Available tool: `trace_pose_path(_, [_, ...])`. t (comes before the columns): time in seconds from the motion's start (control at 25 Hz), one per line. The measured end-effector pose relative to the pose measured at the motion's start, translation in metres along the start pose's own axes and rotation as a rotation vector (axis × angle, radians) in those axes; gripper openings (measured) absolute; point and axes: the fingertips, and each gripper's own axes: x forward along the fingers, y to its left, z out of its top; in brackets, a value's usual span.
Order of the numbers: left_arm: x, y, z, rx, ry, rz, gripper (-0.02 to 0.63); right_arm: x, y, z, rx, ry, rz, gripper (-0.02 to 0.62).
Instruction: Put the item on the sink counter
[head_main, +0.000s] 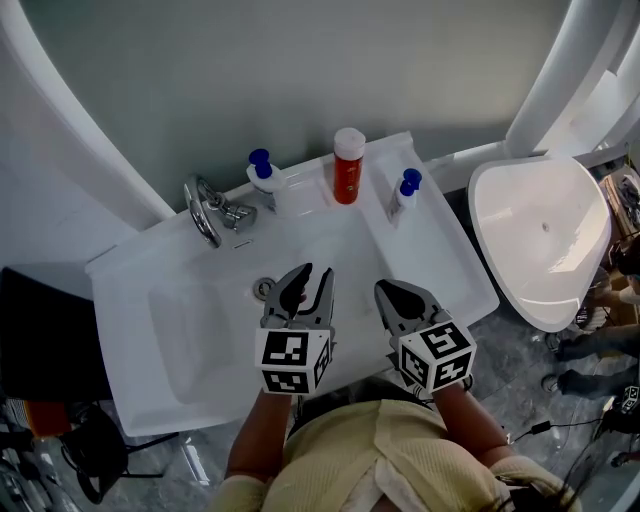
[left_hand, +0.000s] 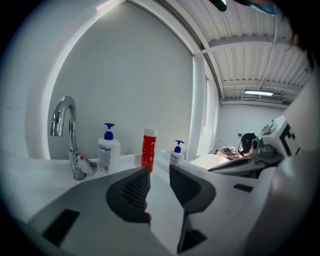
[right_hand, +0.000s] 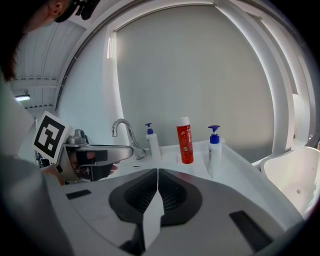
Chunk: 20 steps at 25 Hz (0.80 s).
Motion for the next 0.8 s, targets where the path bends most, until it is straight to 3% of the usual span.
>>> trace_pose_path(0.36, [-0.032,0.012,-0.007,0.009,0.007,0.061,0.081,-0.005,0.008,0.001,-0.003,-0.014,-0.011,0.026])
trace_pose_path(0.8, [-0.052,0.017,-0.018,-0.027,0.025,0.087,0.058,-0.01,0.009,0.002,-0.003,-0.027,-0.023,0.026])
